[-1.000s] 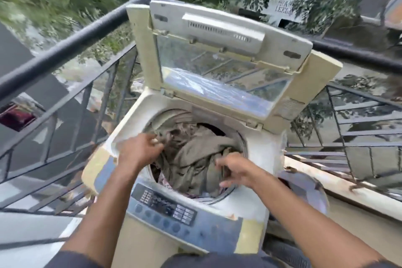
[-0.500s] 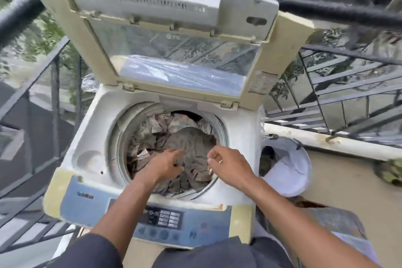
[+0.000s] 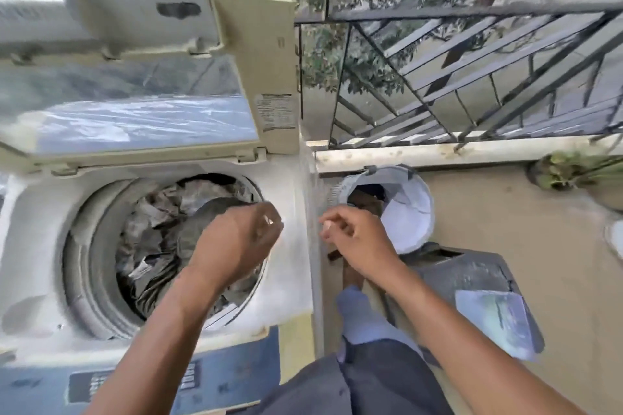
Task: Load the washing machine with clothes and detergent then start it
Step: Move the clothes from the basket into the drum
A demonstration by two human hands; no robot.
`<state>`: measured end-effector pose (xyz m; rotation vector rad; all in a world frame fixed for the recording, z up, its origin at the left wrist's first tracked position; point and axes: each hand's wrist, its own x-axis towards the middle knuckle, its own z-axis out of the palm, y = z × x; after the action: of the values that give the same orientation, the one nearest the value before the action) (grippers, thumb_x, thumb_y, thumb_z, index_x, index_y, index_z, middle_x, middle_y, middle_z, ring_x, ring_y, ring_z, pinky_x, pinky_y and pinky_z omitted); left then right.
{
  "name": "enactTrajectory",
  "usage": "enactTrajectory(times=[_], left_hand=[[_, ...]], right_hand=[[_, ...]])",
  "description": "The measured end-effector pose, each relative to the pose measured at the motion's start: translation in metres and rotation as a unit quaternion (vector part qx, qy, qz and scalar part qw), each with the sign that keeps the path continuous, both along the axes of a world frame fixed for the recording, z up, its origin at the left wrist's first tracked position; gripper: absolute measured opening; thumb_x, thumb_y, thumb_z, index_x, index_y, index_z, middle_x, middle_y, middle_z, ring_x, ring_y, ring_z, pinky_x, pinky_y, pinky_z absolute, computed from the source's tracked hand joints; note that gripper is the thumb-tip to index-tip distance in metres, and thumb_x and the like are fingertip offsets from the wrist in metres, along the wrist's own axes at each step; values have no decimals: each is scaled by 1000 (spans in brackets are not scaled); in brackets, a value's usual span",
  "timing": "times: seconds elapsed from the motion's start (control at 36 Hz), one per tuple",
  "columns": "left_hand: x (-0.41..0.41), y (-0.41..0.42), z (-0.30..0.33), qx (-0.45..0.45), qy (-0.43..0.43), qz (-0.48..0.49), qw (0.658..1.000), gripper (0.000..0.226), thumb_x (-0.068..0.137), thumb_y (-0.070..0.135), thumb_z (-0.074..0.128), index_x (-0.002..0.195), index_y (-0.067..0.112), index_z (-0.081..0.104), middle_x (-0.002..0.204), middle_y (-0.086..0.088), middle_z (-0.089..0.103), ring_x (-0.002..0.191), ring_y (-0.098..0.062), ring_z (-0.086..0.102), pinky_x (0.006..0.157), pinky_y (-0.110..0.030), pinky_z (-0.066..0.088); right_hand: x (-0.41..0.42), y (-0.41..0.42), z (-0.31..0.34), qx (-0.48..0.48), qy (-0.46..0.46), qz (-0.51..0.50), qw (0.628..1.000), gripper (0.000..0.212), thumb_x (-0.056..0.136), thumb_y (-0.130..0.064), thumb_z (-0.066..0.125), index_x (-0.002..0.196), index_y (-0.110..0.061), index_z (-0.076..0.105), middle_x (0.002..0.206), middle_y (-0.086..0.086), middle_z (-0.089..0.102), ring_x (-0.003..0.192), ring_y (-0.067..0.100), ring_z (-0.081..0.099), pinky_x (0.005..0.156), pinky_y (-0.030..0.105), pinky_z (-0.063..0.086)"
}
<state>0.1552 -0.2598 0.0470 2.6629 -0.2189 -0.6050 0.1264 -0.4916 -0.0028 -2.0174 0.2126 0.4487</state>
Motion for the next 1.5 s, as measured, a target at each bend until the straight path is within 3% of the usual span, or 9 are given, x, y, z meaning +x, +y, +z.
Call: enactTrajectory(times=[0.25, 0.58, 0.86, 0.97, 1.14, 1.22, 1.33, 1.44, 1.5], left_hand=[[55, -125, -1, -86, 39, -48, 994, 18, 102, 40, 59, 118, 35, 67, 100, 14, 71, 83, -6, 67, 82, -32, 56], [114, -268, -247, -3, 226, -77, 971, 42, 104, 31, 56, 145, 22, 56, 151, -7, 55, 138, -26, 51, 106, -30, 39], [138, -304, -445, 41, 300, -82, 950, 45, 103, 30, 56, 145, 14, 56, 144, -15, 59, 130, -34, 56, 105, -37, 46], [142, -301, -488, 13, 269, -25, 963, 40, 101, 26, 56, 139, 14, 56, 137, -14, 62, 124, -33, 59, 103, -41, 49], [133, -291, -510, -9, 241, 14, 970, 50, 101, 24, 56, 148, 8, 45, 144, -16, 55, 126, -36, 57, 106, -48, 45], [128, -284, -517, -20, 246, 38, 968, 50, 99, 24, 54, 146, 7, 46, 140, -16, 56, 123, -35, 58, 104, -49, 47], [129, -277, -514, -16, 265, 40, 963, 56, 103, 20, 55, 155, 11, 38, 151, -13, 52, 135, -31, 51, 105, -36, 42], [136, -270, -500, -20, 287, 55, 956, 61, 100, 18, 59, 156, 12, 35, 152, -15, 50, 136, -33, 50, 101, -32, 41], [139, -267, -490, -23, 296, 75, 952, 61, 96, 13, 62, 152, 13, 38, 147, -14, 53, 132, -33, 52, 98, -32, 42]], right_hand=[[37, -102, -57, -43, 56, -54, 996, 18, 93, -20, 61, 93, -32, 74, 81, -24, 72, 81, 6, 70, 84, 39, 60], [78, -210, -258, -134, 192, -39, 971, 20, 95, -26, 57, 110, -34, 68, 105, 1, 76, 97, 24, 71, 86, 37, 58], [117, -222, -469, -185, 220, 116, 951, 41, 97, -25, 56, 138, -24, 55, 132, 14, 65, 117, 37, 62, 94, 46, 55], [144, -201, -540, -205, 192, 161, 946, 31, 94, -27, 57, 125, -23, 62, 122, 11, 70, 108, 39, 67, 87, 47, 58], [175, -164, -630, -223, 193, 188, 937, 43, 96, -33, 53, 138, -29, 47, 134, 14, 52, 112, 36, 62, 87, 46, 56], [182, -152, -648, -247, 212, 176, 929, 32, 97, -31, 57, 129, -27, 58, 135, 13, 45, 104, 36, 62, 88, 46, 57], [182, -149, -644, -253, 222, 121, 934, 6, 93, -23, 58, 96, -22, 63, 120, 8, 58, 96, 31, 64, 80, 38, 57], [170, -161, -601, -219, 190, 54, 955, 21, 88, -18, 57, 68, -24, 54, 96, 5, 68, 84, 27, 66, 63, 30, 45], [158, -171, -562, -195, 160, 15, 968, 19, 88, -14, 60, 72, -23, 64, 91, 0, 66, 81, 24, 64, 62, 31, 46]])
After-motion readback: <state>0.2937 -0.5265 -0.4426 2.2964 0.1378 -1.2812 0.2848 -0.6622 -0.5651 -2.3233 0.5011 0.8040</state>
